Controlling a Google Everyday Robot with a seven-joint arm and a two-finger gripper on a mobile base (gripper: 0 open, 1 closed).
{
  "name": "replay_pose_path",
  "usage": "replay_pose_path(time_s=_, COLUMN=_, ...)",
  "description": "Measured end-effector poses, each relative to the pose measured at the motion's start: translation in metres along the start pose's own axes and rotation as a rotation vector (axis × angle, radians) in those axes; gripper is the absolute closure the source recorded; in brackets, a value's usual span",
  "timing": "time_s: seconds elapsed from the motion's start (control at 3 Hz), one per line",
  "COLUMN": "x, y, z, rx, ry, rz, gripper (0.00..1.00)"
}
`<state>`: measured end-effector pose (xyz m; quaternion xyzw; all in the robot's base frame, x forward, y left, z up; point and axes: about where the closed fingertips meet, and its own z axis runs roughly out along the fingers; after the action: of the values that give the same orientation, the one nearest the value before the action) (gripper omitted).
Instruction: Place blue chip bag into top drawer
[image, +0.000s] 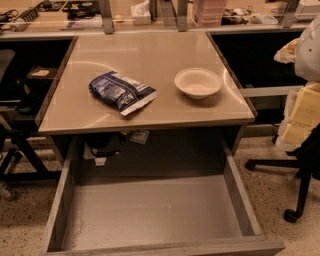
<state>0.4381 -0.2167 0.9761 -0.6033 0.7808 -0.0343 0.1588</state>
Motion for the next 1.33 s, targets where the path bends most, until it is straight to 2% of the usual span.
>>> replay_pose_path(time_s=0.33, x=-0.010, y=-0.005, z=0.000, rx=0.000, ry=0.001, rz=0.003, gripper=0.00)
replay_pose_path(time_s=0.67, x=-0.036, y=-0.020, z=0.005, rx=-0.012, ry=0.010, rz=-0.019, gripper=0.00)
replay_pose_path(time_s=1.0, x=-0.078, y=-0.038, z=0.016, rx=-0.009, ry=0.018, rz=-0.069, gripper=0.00)
replay_pose_path(time_s=1.33, x=-0.078, y=-0.038, z=0.016, rx=-0.008, ry=0.018, rz=-0.069, gripper=0.00)
